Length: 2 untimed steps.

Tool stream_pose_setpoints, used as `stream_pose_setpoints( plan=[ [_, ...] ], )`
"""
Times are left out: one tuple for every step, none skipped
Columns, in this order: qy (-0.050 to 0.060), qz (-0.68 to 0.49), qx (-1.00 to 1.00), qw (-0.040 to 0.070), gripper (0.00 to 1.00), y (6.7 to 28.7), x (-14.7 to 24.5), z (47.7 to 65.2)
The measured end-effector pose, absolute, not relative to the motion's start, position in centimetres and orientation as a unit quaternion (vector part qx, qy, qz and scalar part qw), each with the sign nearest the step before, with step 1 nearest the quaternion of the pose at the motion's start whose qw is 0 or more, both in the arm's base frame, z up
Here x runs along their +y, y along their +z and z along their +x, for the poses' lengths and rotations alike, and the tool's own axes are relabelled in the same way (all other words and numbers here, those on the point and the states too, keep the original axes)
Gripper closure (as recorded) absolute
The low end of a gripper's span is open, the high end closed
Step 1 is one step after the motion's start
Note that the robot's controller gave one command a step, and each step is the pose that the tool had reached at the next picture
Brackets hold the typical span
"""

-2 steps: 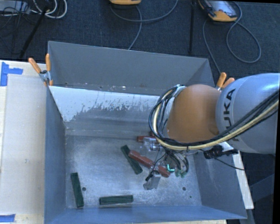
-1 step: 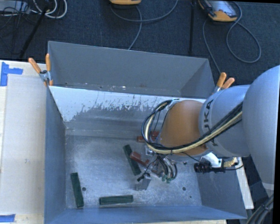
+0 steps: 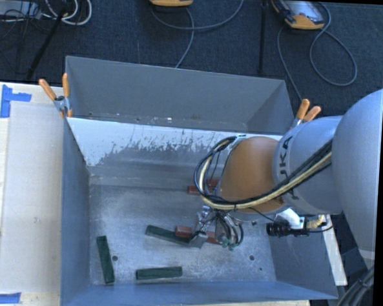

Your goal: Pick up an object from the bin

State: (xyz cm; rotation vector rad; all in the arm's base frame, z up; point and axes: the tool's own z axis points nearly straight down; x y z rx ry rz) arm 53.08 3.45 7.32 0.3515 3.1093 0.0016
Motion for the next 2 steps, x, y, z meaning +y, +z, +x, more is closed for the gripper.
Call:
stream_pose_setpoints(
  plan=[
    [0.002,0.127,0.992,0.001,1.0,13.0,8.7,50.3],
    [0.002,0.124,0.992,0.004,1.0,21.7,10.6,51.8]
  ],
)
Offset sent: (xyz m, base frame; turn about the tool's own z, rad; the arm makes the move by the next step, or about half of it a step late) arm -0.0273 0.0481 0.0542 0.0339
